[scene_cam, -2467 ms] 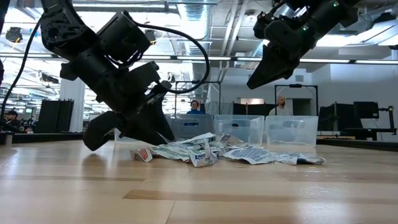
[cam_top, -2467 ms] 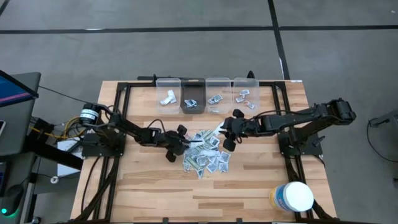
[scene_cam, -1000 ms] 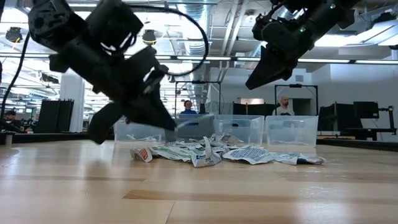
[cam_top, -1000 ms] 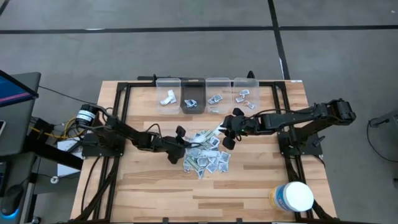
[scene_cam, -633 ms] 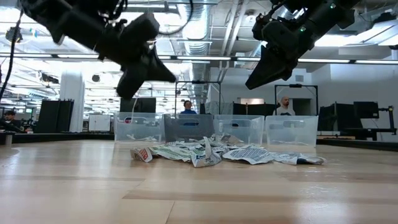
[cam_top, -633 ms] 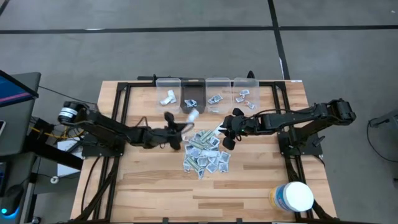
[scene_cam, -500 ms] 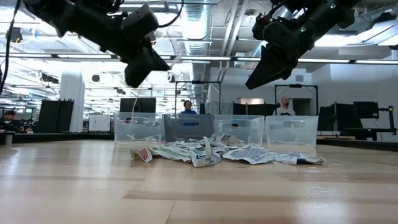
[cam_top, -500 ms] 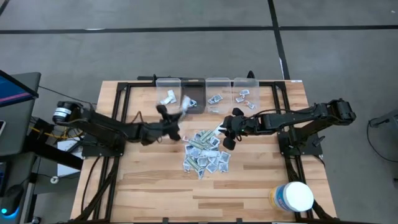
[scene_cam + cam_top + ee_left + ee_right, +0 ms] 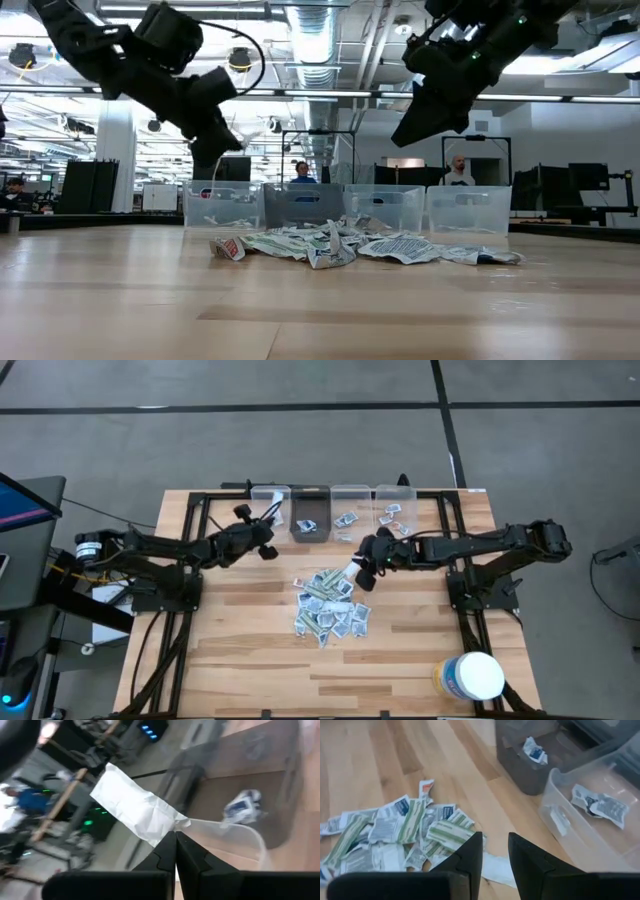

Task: Pick & Place First Aid Supplies
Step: Put the bandage into the left transparent bin, then put the ointment pack into the right transparent bin

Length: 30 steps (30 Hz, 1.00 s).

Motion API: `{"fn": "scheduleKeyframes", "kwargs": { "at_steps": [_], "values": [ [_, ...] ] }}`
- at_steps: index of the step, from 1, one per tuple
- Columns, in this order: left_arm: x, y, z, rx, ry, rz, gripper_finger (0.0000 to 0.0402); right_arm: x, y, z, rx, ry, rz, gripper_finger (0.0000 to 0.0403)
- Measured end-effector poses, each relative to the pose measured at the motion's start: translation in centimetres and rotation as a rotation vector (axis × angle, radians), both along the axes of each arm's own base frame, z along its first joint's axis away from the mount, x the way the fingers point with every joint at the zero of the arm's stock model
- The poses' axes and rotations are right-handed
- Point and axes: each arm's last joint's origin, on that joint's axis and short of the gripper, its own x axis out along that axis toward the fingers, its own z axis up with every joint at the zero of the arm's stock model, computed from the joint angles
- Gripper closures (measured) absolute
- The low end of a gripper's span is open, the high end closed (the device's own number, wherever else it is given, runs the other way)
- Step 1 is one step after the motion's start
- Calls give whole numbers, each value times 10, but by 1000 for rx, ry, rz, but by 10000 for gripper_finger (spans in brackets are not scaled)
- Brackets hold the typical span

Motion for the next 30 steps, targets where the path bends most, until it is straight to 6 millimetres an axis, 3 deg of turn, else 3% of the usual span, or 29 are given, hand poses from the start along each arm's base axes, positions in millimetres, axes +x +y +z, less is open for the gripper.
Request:
{"fn": "scheduleKeyframes", "kwargs": {
  "at_steps": [6, 15, 18, 20, 26, 30],
  "values": [
    [-1, 2, 0, -20, -23, 8, 383, 0, -2, 0, 27, -18, -33, 315],
    [-3, 9, -1, -39, -44, 38, 313, 2, -4, 2, 3, -39, -30, 315],
    [-1, 2, 1, -84, -107, 6, 302, 2, -9, 3, -4, -45, -44, 315],
    [2, -8, 4, -130, -146, -111, 301, 1, -12, 3, -4, -41, -58, 315],
    [12, -36, 9, -560, -365, -586, 310, 1, -14, 3, -9, -40, -66, 315],
    [16, -40, -2, -874, -386, -631, 317, 1, -14, 3, -9, -40, -66, 315]
  ]
}}
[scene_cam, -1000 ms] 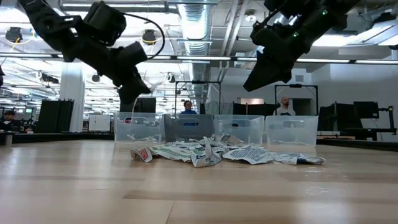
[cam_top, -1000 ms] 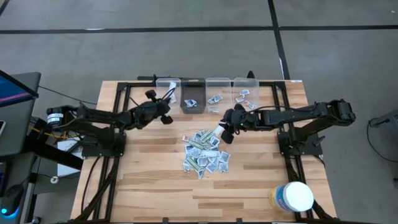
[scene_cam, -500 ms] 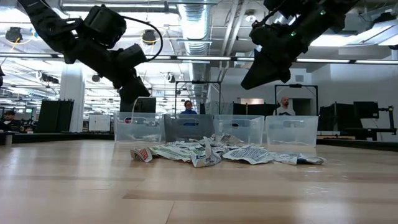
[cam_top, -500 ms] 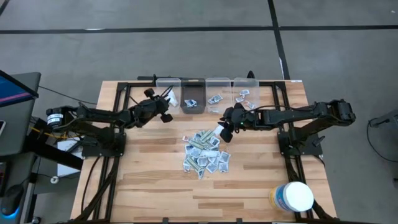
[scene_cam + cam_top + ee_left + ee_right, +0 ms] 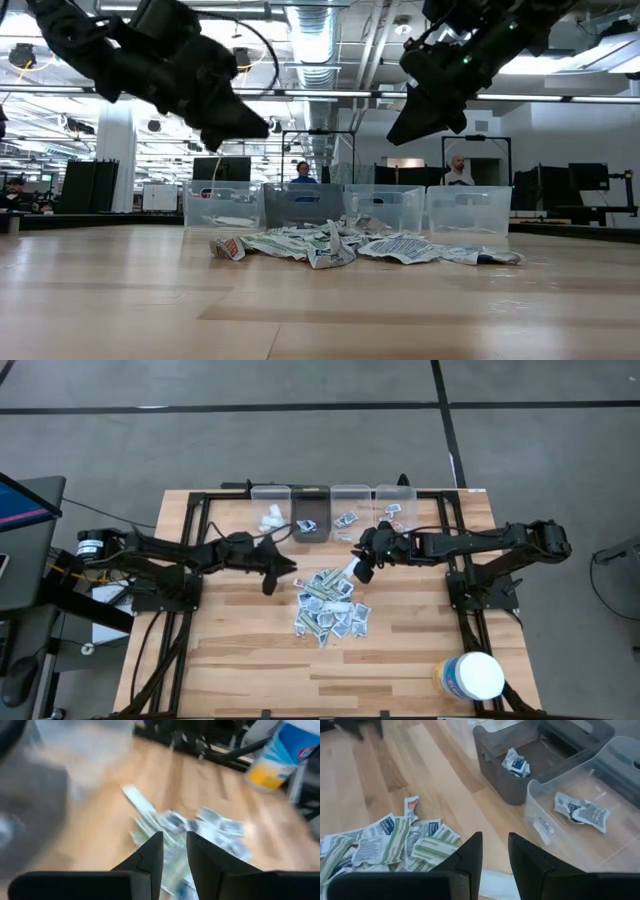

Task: Pick & Place First Aid Supplies
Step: Put the ointment pack into the right transparent bin

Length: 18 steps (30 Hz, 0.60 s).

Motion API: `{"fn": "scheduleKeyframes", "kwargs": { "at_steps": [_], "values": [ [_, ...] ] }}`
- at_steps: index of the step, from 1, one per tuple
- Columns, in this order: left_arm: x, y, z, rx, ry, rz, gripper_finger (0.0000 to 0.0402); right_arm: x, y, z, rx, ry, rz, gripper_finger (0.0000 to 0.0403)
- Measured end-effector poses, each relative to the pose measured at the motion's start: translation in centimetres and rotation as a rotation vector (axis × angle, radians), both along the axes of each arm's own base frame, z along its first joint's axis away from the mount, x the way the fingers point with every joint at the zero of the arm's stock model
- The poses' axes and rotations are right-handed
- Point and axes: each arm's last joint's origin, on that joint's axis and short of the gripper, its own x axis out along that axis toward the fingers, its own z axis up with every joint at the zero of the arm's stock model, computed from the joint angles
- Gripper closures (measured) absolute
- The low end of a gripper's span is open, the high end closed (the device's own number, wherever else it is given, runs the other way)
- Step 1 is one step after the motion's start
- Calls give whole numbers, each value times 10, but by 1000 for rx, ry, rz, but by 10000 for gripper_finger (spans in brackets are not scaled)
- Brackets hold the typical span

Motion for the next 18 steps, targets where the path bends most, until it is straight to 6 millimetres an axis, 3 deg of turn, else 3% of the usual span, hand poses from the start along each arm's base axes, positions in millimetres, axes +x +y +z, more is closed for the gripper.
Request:
{"fn": "scheduleKeyframes", "kwargs": {
  "at_steps": [5, 8, 14, 18],
  "values": [
    [10, 0, -22, -196, 106, 37, 319, 0, 0, 0, 0, 0, 2, 315],
    [16, -8, -34, -213, 159, 12, 319, 0, 1, 0, 2, 1, 5, 315],
    [22, -32, -50, -41, 224, -53, 319, 0, 4, 0, -38, 27, 70, 315],
    [23, -40, -52, 64, 232, -2, 319, 1, 7, 0, -44, 29, 88, 315]
  ]
}}
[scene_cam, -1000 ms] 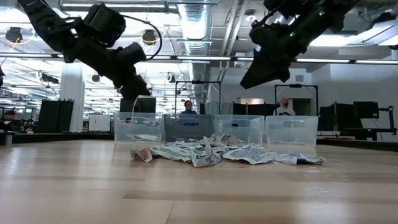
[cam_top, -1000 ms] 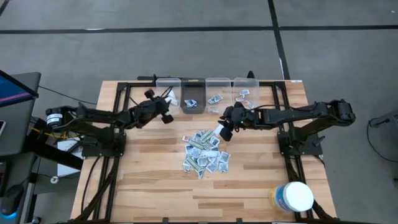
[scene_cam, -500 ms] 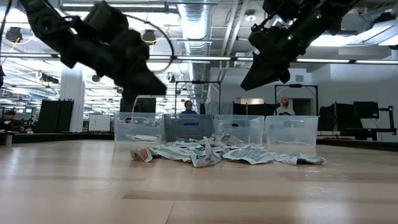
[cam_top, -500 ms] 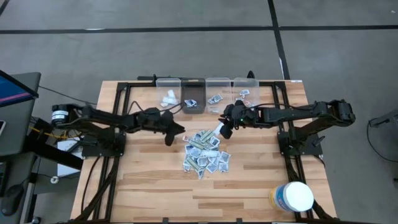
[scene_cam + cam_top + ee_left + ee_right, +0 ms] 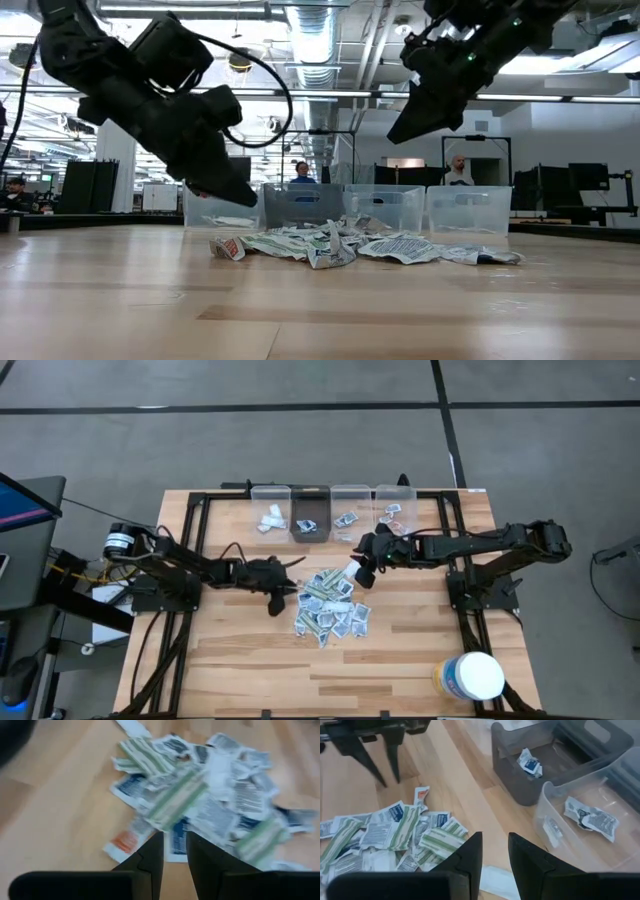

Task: Pick & Place First Aid Supplies
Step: Put the ointment pack into the right transparent bin

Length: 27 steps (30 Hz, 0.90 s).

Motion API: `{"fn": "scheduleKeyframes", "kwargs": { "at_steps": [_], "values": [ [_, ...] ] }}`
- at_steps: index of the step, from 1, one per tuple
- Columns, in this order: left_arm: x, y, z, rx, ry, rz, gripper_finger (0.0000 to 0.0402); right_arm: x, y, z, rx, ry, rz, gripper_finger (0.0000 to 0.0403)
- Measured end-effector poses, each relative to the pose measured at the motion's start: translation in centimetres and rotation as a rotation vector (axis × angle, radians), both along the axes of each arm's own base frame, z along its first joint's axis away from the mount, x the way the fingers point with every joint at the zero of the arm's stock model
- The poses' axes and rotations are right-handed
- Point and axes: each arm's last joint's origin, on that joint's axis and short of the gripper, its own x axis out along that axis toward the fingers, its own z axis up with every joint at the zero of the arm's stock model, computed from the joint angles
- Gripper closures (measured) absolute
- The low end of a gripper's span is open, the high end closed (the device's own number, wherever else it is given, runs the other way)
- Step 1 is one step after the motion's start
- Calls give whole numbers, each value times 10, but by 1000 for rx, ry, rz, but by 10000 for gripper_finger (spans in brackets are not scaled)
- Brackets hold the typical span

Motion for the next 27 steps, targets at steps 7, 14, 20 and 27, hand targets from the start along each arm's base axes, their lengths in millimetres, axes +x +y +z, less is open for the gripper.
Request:
{"fn": "scheduleKeyframes", "kwargs": {
  "at_steps": [7, 14, 20, 27],
  "values": [
    [0, -1, 0, 202, 8, 40, 319, 1, 6, 0, -38, 17, 54, 315],
    [0, 0, 1, 260, 15, 36, 319, 1, 7, 0, -38, 16, 59, 315],
    [0, 5, 1, 309, 22, 41, 319, 1, 7, 0, -38, 16, 59, 315],
    [0, 13, 1, 266, 18, 56, 319, 1, 7, 0, -37, 16, 58, 315]
  ]
}}
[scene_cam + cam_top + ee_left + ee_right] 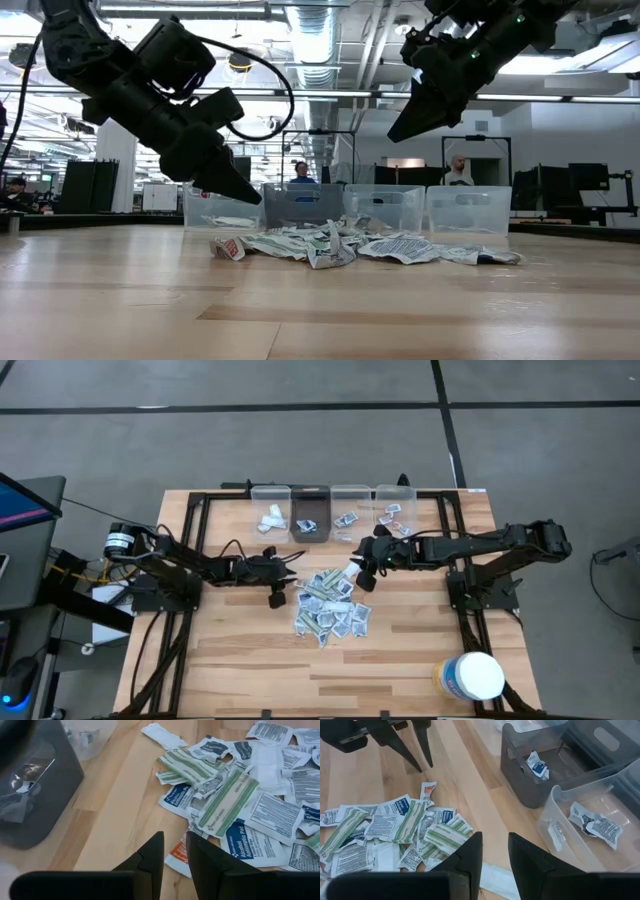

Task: Pick & Place First Aid Supplies
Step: Put the ointment pack into the right transparent bin

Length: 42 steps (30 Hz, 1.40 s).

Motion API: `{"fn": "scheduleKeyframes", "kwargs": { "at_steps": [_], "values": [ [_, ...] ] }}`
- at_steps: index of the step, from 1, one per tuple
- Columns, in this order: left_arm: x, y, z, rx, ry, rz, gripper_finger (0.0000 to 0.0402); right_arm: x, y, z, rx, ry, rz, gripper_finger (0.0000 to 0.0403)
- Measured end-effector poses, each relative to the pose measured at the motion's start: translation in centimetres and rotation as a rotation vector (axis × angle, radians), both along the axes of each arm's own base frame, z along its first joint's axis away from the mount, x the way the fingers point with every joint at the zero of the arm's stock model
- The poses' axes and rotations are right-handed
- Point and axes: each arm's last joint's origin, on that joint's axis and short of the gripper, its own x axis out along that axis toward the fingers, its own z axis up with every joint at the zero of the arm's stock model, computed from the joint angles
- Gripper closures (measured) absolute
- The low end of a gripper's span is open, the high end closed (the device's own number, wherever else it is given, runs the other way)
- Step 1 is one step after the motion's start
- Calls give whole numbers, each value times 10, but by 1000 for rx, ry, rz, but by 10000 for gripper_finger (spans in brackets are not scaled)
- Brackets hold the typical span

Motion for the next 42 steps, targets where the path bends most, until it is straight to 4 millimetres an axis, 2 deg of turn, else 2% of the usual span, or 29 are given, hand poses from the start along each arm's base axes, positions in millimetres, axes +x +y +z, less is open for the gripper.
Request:
{"fn": "scheduleKeyframes", "kwargs": {
  "at_steps": [5, 13, 21, 25, 34, 38, 42],
  "values": [
    [0, 8, 0, -5, 2, -6, 310, 0, 0, 0, 1, -1, -1, 315],
    [0, 16, -1, 29, 16, -119, 285, 0, 0, 0, -1, -1, -4, 315],
    [11, 15, -20, 7, 39, -200, 294, 0, 0, 0, 22, -11, -23, 315],
    [22, 16, -22, 2, 37, -220, 295, 0, 0, 0, 24, -11, -24, 315],
    [24, 25, -31, -23, 67, -204, 297, 0, 0, 0, 44, -14, -35, 315],
    [24, 23, -30, -23, 67, -212, 314, 0, 0, 0, 46, -12, -37, 315],
    [23, 21, -24, -18, 45, -219, 358, 0, 0, 0, 46, -12, -37, 315]
  ]
}}
